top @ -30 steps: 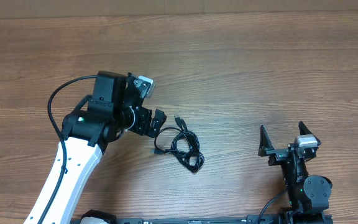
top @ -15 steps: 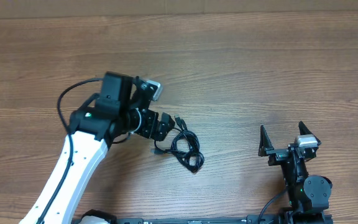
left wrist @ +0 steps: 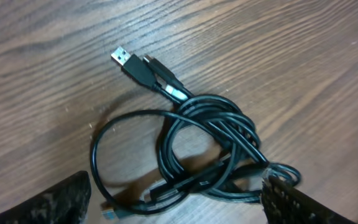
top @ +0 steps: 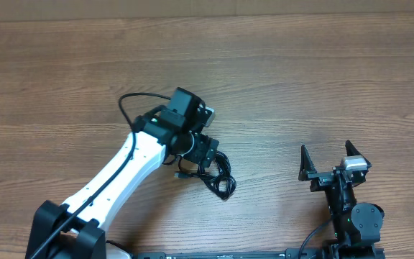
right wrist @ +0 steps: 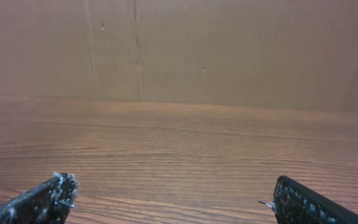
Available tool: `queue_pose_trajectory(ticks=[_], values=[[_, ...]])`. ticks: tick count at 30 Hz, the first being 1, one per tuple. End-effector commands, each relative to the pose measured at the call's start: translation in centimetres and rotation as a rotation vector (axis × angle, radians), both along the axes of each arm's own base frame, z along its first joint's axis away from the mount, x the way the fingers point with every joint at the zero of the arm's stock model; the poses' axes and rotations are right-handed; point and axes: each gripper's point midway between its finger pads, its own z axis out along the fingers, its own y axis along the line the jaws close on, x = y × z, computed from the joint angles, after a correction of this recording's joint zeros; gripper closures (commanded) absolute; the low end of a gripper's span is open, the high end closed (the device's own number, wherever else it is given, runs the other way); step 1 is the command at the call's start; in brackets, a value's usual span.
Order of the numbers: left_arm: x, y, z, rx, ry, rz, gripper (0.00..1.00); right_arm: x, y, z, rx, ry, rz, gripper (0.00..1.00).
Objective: Untangle cables
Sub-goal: 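Lower the left gripper onto the cable loops and close on them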
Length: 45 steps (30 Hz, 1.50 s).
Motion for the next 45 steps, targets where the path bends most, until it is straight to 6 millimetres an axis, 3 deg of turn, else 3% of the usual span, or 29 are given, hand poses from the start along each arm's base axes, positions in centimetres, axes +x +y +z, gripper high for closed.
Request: queue_pose_trajectory(ticks=[1,6,11,17,20,28,39,45], values=[[1.5,0.8,-0.3,0.115,-0.094,-0.046,0.08,0.0,-0.3,-0.1,0.004,-0.006,-0.015,0.0],[2.0,0.4,-0.1,0.145,-0.156,-0.169,0.0,0.0,-0.3,-0.1,0.003,-0.006,-0.015,0.0],[1.5,0.0,-0.2,0.145,-0.154,-0.223,0.0,0.0,-0.3,-0.1,0.004,-0.005,-0.015,0.0],[0.3,-0.9,-0.3,0.058,-0.064,-0.111,0.05,0.0,-0.3,-0.1,0.004,-0.006,-0.015,0.0],[-0.3,-1.5,-0.3,0.06,-0.067,-0.173,0.0,0.0,-0.3,-0.1,0.004,-0.006,-0.015,0.0],[-1.8,-3.4,-0.4,0.037,-0.068,-0.307,0.0,0.0,-0.3,-0.1,0.004,-0.005,-0.015,0.0],[-3.3,-5.5,-0.4,-0.033,0.038,-0.076,0.25,0.0,-0.3,-0.1,0.004,-0.006,-0.015,0.0],[-3.7,-6.2,-0.3,-0.053,0.069,0.003,0.25,0.0,-0.3,-0.1,0.004,-0.006,-0.015,0.0]])
